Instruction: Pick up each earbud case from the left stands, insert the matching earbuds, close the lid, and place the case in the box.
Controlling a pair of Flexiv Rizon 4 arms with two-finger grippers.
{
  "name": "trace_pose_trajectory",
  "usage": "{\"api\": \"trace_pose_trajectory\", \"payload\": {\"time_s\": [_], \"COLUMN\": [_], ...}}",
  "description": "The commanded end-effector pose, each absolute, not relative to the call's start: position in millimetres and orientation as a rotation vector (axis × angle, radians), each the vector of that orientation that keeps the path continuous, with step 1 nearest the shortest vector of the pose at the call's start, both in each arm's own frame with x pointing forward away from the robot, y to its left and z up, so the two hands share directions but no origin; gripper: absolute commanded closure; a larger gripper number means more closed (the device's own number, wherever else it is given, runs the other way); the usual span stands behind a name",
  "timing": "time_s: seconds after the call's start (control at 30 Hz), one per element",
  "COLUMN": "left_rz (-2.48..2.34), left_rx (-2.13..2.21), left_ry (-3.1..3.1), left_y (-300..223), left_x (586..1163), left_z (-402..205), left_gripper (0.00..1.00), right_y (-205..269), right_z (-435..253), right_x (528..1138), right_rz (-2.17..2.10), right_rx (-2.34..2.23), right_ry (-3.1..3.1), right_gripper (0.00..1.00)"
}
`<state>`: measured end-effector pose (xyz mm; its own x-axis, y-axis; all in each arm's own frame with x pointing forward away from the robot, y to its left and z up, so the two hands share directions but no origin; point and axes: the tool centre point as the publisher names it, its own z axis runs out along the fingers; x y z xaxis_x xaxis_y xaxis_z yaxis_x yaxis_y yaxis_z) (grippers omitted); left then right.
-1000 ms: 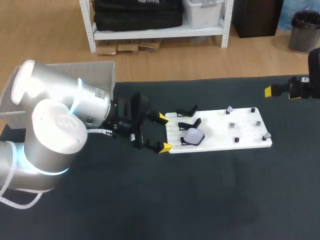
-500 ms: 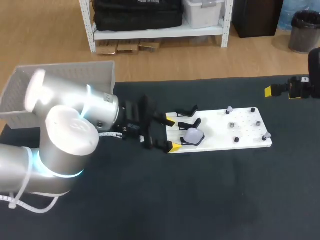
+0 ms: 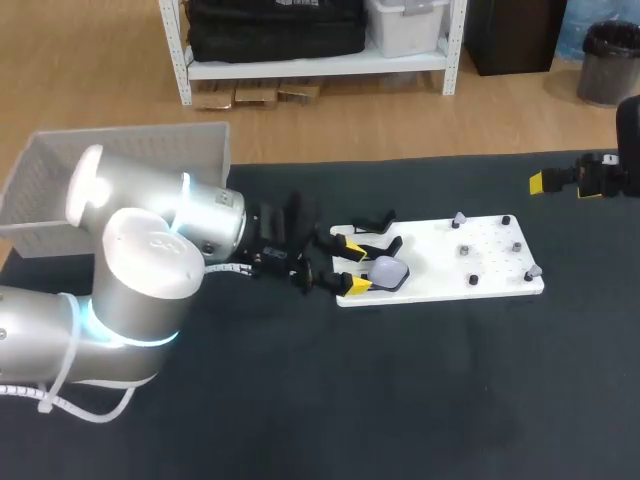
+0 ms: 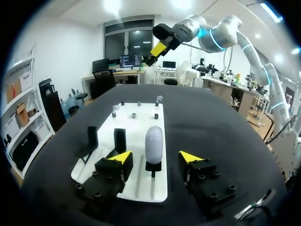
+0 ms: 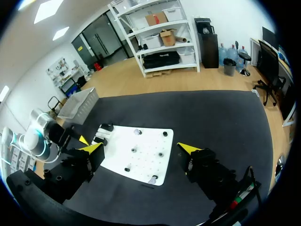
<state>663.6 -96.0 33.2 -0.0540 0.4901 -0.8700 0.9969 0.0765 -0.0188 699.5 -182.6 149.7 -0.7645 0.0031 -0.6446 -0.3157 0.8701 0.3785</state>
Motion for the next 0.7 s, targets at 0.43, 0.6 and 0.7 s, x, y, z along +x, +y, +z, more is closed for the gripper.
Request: {"api": "trace_pose_trajectory", "payload": {"time_s": [0.43,0.6,0.7], "left_rz": [-0.936,-0.942,-0.942], "left_rx": [1.476,1.469,1.475], "left_ry": [1.624,1.629,1.630], "left_y": [-112.0,-117.9,-122.0], "left_x": [672.4,672.8,672.5], "left_z": [21.6,19.2,18.1], "left_gripper": [0.40,0.44,0.44], "right_y": [-183.3,-183.3,-183.3], "right_z": [149.4,149.4,149.4], "right_x": [699.9,699.9,699.9], "right_rz": [0.630,0.630,0.630], "right_rx": [-0.227,-0.227,-0.227], "right_ry": [2.372,2.372,2.372], "right_gripper": [0.00,0.00,0.00]}}
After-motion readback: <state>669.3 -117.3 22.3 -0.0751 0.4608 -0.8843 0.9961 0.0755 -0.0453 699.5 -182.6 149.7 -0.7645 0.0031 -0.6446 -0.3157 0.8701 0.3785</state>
